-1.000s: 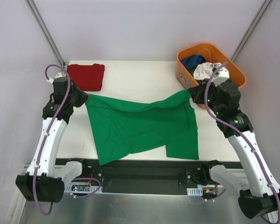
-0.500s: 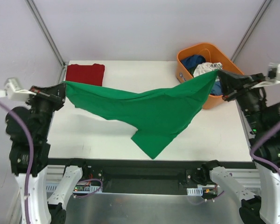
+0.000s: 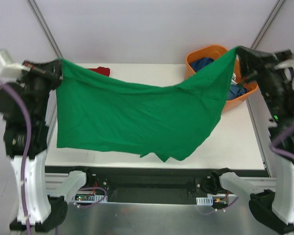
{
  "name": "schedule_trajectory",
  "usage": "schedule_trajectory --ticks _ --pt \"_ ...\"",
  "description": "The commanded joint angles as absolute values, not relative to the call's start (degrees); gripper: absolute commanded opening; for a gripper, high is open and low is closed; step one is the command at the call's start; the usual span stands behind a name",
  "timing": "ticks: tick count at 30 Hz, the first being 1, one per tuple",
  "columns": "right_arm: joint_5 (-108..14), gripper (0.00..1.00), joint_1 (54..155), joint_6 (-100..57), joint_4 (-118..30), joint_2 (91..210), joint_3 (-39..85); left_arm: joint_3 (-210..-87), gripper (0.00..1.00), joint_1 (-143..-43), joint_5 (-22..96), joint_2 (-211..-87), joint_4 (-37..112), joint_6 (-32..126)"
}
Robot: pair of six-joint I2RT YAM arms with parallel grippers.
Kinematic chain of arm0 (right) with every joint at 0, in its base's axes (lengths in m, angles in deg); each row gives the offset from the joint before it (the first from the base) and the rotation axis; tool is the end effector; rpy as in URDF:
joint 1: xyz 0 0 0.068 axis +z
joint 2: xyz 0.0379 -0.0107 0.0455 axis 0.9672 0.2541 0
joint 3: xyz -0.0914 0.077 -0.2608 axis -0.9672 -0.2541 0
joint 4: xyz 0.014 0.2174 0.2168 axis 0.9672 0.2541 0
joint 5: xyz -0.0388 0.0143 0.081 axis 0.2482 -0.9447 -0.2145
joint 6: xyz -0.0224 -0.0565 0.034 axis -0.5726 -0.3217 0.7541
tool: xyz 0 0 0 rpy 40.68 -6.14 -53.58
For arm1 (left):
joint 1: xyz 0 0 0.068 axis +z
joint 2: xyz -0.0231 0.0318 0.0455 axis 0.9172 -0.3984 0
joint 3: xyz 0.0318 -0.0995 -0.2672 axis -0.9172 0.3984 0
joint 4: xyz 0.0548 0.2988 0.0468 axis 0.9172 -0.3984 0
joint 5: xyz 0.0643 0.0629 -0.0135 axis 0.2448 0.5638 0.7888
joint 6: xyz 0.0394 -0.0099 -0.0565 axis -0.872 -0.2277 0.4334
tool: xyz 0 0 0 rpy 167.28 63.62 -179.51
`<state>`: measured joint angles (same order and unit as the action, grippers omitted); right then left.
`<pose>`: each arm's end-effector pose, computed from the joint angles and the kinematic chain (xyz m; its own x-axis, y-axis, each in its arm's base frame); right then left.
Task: Fold and stack the t-shirts
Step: Flatten out the tshirt
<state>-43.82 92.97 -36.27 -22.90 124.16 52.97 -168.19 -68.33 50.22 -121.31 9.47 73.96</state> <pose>0.1048 0.0379 0.6703 0.5122 0.0207 -0.8586 -0.2990 0.9415 -0.1557 0.1244 0.0010 0.6087 0.2788 -0.6334 -0.7219 0.1573 0.7716 -0.6163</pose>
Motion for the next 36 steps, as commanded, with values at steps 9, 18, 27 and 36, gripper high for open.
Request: schedule_trajectory --ticks 9,18,27,36 --pt "-51.6 0.01 85.7 -32.8 -28.5 166.1 88.5 -202.7 0.00 -64.4 44.6 -161.7 12.2 66.4" --pt "-57.2 0.01 84.0 -31.5 -40.1 156.3 73.4 -212.7 0.00 -61.2 35.9 -162.8 12.4 63.1" --pt "-62.6 0.01 83.9 -29.6 -34.2 136.4 27.8 -162.8 0.01 -61.2 35.0 -143.5 12.5 66.0" --pt "-52.8 0.01 83.8 -28.6 -11.2 124.1 -0.6 -124.0 0.06 -61.2 32.2 -135.0 10.6 79.9"
